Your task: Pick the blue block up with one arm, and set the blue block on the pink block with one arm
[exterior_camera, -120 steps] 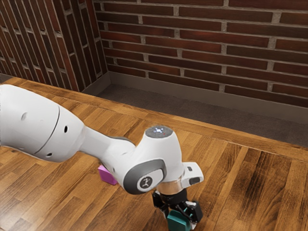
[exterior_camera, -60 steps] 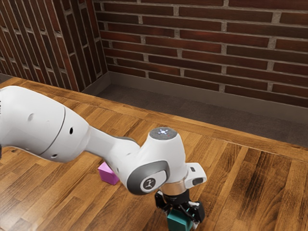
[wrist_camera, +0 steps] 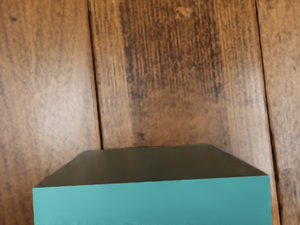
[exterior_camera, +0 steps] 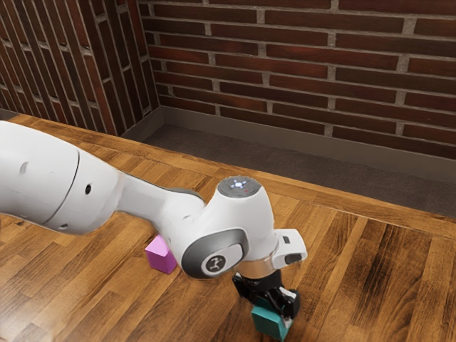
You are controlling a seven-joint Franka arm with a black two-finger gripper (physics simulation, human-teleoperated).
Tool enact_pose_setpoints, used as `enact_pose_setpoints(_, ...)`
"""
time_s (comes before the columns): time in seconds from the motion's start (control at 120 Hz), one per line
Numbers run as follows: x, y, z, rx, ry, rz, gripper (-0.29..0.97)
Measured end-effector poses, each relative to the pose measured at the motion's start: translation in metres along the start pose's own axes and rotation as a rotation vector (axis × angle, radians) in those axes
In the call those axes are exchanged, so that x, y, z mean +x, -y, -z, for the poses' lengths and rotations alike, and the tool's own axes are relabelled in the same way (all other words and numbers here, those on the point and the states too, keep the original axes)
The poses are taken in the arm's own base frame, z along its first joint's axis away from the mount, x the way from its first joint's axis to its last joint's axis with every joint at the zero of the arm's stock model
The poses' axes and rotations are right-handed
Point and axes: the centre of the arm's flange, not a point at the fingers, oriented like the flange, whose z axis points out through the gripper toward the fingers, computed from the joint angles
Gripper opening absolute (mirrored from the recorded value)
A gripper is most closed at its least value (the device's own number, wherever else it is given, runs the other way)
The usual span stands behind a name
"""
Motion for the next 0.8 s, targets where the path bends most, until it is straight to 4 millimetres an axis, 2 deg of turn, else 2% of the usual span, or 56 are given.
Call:
enact_pose_setpoints(0.058, 0.004, 0.005, 0.024, 0.001, -0.034, -0.003, 0.28)
enact_pose_setpoints(0.117, 0.015, 0.031, 0.051, 0.009, -0.064, 0.040, 0.27)
enact_pose_setpoints(0.167, 0.027, 0.074, 0.074, 0.028, -0.084, 0.108, 0.30)
enact_pose_setpoints(0.25, 0.035, 0.157, 0.096, 0.071, -0.086, 0.247, 0.33)
enact_pose_setpoints(0.308, 0.031, 0.213, 0.109, 0.097, -0.077, 0.347, 0.34)
enact_pose_setpoints(0.342, 0.019, 0.232, 0.113, 0.110, -0.068, 0.381, 0.35)
enact_pose_setpoints(0.367, 0.010, 0.232, 0.114, 0.116, -0.059, 0.379, 0.36)
enact_pose_setpoints(0.417, -0.007, 0.219, 0.114, 0.124, -0.044, 0.347, 0.36)
enact_pose_setpoints(0.483, -0.018, 0.217, 0.114, 0.132, -0.030, 0.340, 0.36)
enact_pose_setpoints(0.6, -0.019, 0.243, 0.114, 0.143, -0.011, 0.391, 0.36)
enact_pose_setpoints(0.8, -0.009, 0.276, 0.096, 0.153, 0.039, 0.438, 0.36)
